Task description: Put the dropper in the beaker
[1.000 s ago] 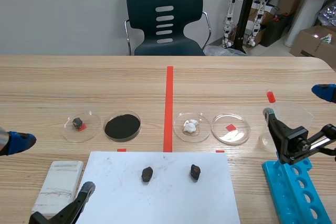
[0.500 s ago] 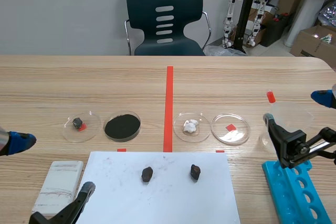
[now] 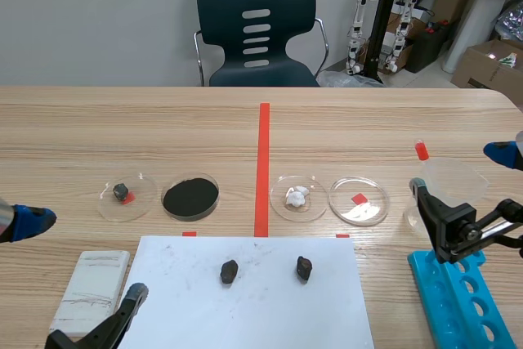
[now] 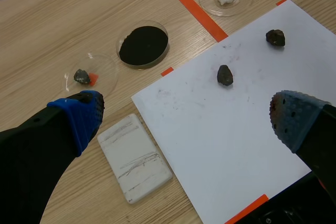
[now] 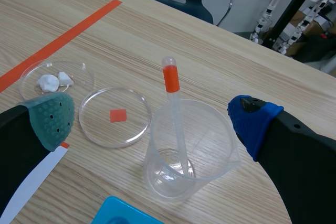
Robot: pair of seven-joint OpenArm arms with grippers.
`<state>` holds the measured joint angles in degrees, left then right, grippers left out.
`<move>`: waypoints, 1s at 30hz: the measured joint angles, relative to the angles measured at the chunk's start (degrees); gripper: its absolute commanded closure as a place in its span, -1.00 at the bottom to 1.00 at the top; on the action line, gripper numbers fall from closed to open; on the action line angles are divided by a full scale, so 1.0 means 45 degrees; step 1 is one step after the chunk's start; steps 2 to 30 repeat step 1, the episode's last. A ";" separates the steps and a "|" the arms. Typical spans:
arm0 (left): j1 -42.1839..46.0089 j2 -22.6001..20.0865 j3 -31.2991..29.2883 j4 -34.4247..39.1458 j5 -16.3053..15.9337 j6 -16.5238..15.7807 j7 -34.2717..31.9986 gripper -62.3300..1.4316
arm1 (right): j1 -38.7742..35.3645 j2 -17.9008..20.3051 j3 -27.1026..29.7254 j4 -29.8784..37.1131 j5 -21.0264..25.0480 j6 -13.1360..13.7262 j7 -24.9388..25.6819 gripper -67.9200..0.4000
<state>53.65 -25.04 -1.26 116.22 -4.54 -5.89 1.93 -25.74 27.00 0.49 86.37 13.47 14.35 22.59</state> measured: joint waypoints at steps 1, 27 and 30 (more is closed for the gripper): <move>0.0000 0.0000 0.0000 0.0000 0.0000 0.0000 0.0000 -1.00 | 0.0000 0.0000 0.0000 0.0000 0.0000 0.0000 0.0000 -0.80; 0.0000 0.0000 0.0000 0.0000 0.0000 0.0000 0.0000 -1.00 | 0.0000 0.0000 0.0000 0.0000 0.0000 0.0000 0.0000 -0.80; 0.0000 0.0000 0.0000 0.0000 0.0000 0.0000 0.0000 -1.00 | 0.0000 0.0000 0.0000 0.0000 0.0000 0.0000 0.0000 -0.80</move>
